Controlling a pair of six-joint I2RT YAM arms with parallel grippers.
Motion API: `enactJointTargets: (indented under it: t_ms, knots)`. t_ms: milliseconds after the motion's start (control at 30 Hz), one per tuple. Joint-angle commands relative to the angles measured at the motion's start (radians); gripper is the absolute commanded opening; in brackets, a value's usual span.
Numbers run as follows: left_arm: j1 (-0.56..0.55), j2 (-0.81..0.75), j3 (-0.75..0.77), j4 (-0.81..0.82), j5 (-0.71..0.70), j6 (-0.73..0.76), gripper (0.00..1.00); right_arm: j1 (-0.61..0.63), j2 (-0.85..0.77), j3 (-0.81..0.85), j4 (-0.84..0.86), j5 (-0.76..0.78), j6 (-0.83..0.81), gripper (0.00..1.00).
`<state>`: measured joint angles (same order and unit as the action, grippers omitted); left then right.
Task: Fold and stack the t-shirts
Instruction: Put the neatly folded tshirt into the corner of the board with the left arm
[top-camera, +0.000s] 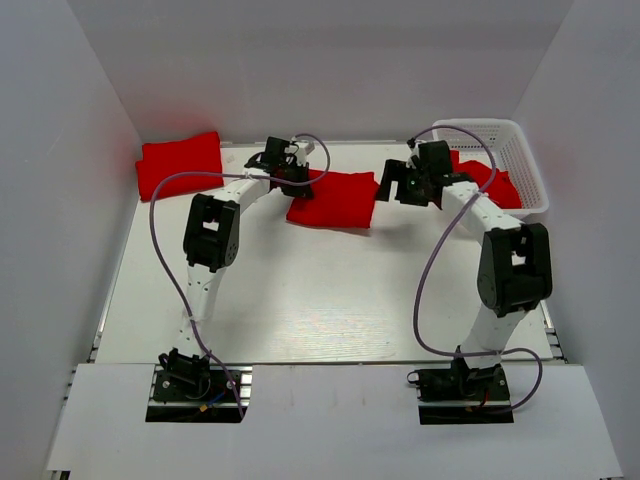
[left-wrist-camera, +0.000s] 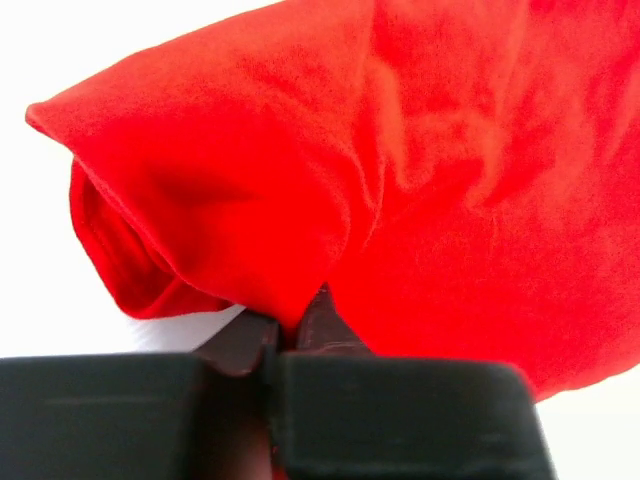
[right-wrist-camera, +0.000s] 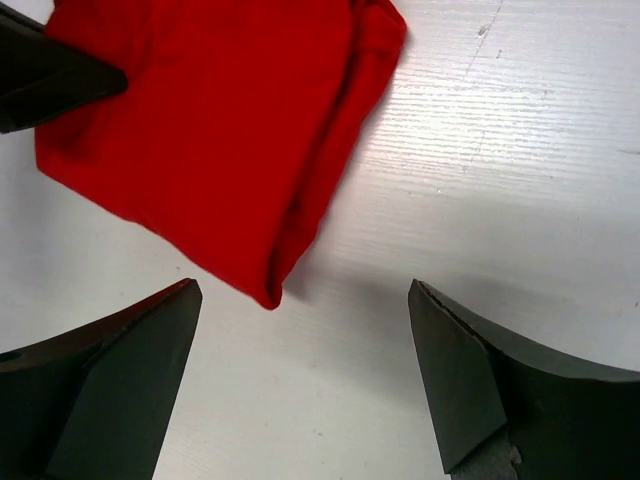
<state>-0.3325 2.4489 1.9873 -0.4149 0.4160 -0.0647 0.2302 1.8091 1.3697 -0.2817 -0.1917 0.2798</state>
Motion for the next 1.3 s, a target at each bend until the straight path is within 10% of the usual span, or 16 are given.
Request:
enactJointTargets:
  t_ms: [0, 1267]
  knots:
    - [-0.013, 0.007, 0.004, -0.006, 0.021, 0.011, 0.00, -0.011, -0.109, -0.047, 0.019, -0.008, -0.014, 0.90]
    - [0.217, -0.292, 0.272, -0.200, -0.302, 0.496, 0.00, -0.015, -0.254, -0.175, -0.004, 0.041, 0.041, 0.90]
